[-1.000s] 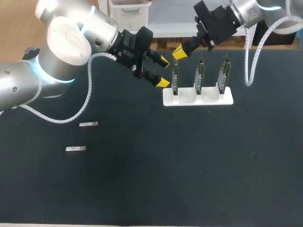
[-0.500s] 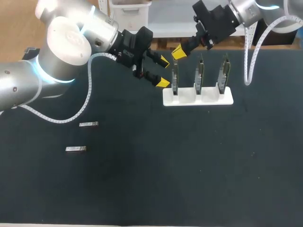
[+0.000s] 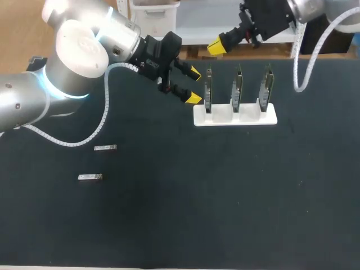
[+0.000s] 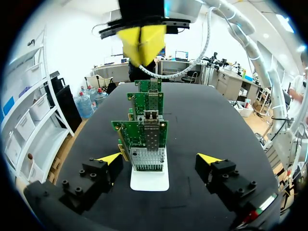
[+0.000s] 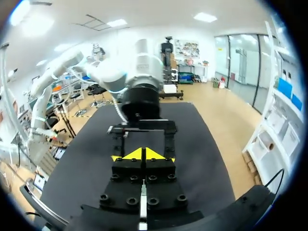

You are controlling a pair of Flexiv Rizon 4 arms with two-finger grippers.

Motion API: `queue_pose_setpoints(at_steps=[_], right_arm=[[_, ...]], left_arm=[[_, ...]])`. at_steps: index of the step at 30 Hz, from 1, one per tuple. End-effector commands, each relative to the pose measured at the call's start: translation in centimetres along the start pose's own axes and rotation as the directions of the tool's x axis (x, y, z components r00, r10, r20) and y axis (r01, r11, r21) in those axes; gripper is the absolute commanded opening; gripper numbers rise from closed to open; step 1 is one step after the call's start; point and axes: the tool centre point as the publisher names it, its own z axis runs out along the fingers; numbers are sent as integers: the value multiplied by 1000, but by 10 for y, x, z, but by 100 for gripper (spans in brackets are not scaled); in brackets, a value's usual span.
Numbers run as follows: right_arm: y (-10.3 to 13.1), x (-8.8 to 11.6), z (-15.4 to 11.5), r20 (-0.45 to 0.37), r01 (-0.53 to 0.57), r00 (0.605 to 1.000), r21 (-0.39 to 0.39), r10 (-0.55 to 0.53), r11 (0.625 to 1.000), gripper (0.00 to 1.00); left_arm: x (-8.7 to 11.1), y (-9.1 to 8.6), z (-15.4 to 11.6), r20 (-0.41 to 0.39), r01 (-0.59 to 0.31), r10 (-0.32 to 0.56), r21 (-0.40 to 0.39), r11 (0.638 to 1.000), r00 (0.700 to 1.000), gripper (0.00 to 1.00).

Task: Pick up the optical module with the left hand, and insert it into the network port with the right hand.

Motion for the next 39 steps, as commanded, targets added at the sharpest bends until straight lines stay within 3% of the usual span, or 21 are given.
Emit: queue_pose_setpoints(at_steps=[1, 16, 39], right_arm=[[12, 2, -23, -5, 28, 1000, -6, -28, 1000, 0], [12, 41, -64, 13, 10, 1000, -7, -10, 1000, 0], [15, 76, -66, -8, -25, 1000, -21, 25, 999, 0]], left_arm=[[-1, 0, 1, -4, 2, -2, 0, 1000, 1000, 100], [-1, 0, 1, -4, 2, -2, 0, 1000, 1000, 100], [-1, 0, 1, -4, 2, -2, 0, 1000, 1000, 100]])
